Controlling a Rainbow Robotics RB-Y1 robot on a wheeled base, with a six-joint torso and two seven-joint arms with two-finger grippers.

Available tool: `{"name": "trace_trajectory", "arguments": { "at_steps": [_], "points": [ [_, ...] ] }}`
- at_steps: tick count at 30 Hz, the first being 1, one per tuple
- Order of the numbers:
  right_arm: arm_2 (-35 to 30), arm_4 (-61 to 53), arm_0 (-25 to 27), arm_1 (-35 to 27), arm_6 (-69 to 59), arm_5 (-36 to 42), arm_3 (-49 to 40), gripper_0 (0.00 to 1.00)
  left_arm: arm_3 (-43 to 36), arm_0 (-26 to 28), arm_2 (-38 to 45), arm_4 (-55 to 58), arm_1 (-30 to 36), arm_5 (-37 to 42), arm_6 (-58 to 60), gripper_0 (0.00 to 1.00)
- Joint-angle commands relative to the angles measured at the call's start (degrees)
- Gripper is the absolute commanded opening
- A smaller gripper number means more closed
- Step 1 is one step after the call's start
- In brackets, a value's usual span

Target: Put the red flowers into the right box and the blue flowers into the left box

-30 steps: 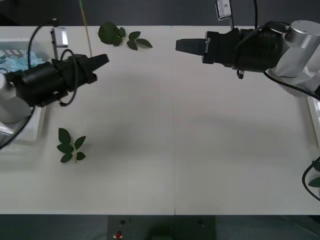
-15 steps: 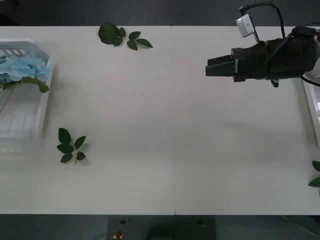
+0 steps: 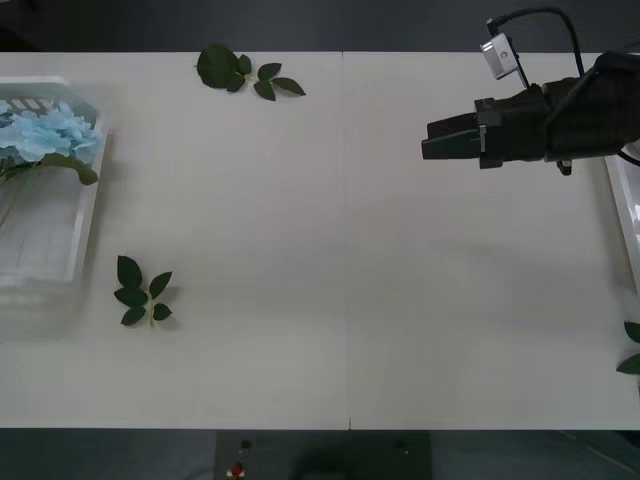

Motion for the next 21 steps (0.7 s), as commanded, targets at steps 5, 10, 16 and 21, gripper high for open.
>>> {"name": "trace_trajectory", "arguments": {
  "at_steps": [5, 10, 16, 21],
  "points": [
    [-1.3, -1.2, -1.5, -0.9, 0.8, -2.1, -2.5, 1.00, -0.7, 0.4, -1.6, -3.7, -4.3, 0.0, -1.2, 0.00],
    [-1.3, -1.4, -1.5, -0.6, 0.8, -2.1, -2.5, 1.00, -1.2, 0.2, -4.6, -3.7, -6.2, -0.2, -1.2, 0.00],
    [-1.2, -1.5, -1.5, 0.3, 0.8, -1.8, -2.4, 1.00, -1.2, 0.2, -8.3, -4.3, -8.5, -4.1, -1.2, 0.00],
    [-1.2, -1.5, -1.5, 0.3, 0.8, -1.8, -2.4, 1.00, -1.2, 0.2, -9.1, -4.3, -8.9, -5.3, -1.3, 0.01]
  ]
}}
